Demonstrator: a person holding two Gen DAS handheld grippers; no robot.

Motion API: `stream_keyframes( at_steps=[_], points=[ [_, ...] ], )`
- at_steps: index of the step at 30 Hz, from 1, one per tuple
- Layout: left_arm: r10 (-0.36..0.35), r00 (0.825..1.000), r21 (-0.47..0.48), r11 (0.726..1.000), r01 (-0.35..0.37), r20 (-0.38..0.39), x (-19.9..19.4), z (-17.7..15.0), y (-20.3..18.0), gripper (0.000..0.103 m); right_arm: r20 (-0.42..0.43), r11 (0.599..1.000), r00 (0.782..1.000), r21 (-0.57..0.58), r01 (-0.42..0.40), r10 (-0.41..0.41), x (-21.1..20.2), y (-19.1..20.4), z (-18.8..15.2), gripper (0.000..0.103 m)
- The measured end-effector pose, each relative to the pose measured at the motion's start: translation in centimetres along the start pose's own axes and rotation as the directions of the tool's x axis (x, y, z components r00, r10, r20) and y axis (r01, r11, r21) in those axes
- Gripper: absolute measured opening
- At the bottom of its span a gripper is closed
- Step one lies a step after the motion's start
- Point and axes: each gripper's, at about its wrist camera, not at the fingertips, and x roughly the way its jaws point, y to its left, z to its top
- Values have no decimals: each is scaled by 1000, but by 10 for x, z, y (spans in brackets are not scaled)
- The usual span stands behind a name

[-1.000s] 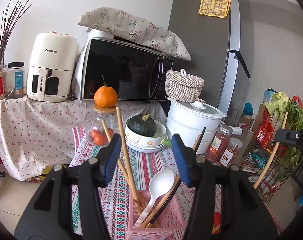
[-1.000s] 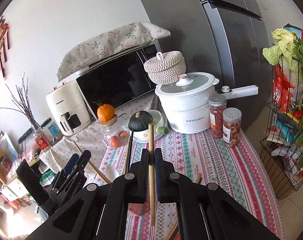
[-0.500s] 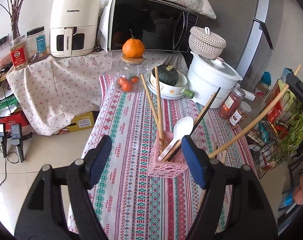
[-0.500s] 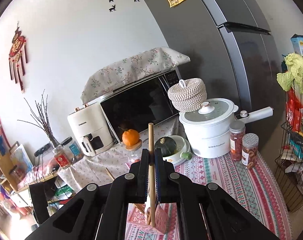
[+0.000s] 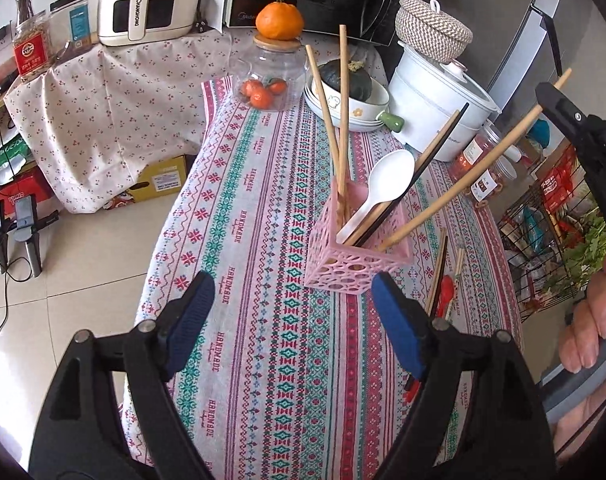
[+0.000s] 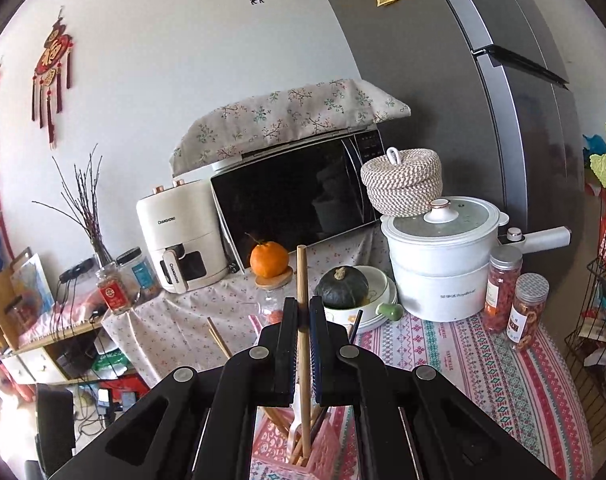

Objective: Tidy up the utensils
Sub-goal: 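Lower the wooden chopstick into the pink basket and open the right gripper, then grasp a plain wooden chopstick from the pile with the left gripper and lift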

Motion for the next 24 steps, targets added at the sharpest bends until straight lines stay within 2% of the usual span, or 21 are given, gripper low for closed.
stream_keyframes(
  at_steps=[9,11,13,17,19,24],
  points=[
    [-4,1000,16,1000,4,-29,7,-4,1,81,-116,998,993,65,-7,14,29,-14,-21,9],
    [0,999,18,1000,0,-32,7,-5,0,82,-129,997,992,75,-5,15,27,-17,-22,23],
    [2,1000,23,1000,-2,-31,6,-5,-1,83,-135,996,990,90,-15,27,22,-21,-20,46],
    [-1,1000,46,999,2,-29,3,-8,-7,86,-145,994,989,105,-16,31,9,-31,-14,58],
    [1,1000,57,998,1,-29,3,-9,-11,88,-150,994,989,113,-2,19,1,-39,-12,68],
    [-4,999,90,996,8,-47,5,-16,-22,89,-200,990,979,124,60,-35,-13,-65,-12,78]
  ],
)
